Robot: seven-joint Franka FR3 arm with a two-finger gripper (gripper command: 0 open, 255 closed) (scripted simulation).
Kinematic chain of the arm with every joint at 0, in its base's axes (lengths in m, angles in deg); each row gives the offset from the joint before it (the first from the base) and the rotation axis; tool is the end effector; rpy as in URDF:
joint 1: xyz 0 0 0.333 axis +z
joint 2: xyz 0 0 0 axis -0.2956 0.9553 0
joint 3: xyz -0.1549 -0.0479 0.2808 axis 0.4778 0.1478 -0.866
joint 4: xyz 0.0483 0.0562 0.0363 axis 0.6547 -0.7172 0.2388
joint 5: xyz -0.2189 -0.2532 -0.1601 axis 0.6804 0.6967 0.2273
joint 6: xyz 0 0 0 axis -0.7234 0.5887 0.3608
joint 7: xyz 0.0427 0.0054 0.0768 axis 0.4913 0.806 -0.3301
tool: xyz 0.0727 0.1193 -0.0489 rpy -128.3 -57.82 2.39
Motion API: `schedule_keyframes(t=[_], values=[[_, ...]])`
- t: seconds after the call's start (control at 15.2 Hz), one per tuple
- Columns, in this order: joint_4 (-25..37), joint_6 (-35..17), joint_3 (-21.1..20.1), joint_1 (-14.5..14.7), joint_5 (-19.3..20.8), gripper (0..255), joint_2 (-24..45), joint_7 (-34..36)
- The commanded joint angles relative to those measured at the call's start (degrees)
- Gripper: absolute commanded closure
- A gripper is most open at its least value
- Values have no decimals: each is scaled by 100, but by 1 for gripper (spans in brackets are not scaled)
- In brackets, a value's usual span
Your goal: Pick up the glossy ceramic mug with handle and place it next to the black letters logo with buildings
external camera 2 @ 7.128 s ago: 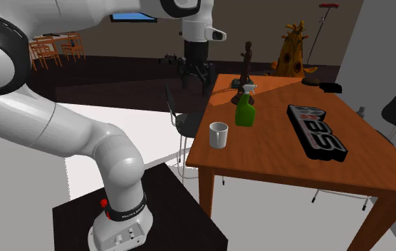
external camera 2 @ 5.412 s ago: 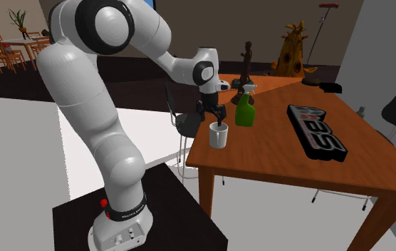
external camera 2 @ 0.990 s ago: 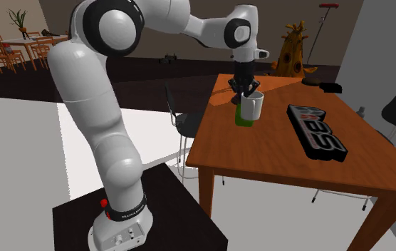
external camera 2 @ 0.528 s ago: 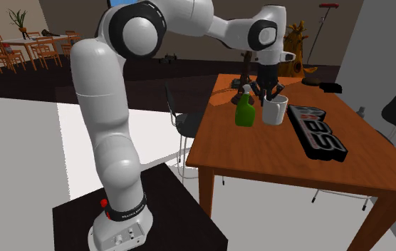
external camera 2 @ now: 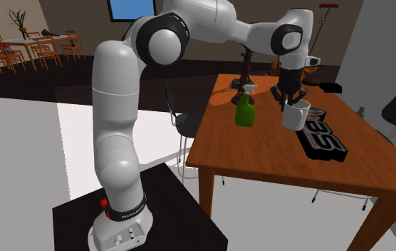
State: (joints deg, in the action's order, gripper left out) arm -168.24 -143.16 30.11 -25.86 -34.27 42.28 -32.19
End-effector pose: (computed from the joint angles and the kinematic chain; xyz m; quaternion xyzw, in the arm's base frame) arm 0.6095 -0.1124 0.4850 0.9859 0.1618 0.0310 0.0289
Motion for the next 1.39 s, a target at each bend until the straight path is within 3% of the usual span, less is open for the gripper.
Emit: schedule_keyframes(t=[0.0, 1.32], values=[[-80, -122, 7, -12, -3, 255, 37, -19], [-1164, -1549, 8, -16, 7, 255, 380, 21]])
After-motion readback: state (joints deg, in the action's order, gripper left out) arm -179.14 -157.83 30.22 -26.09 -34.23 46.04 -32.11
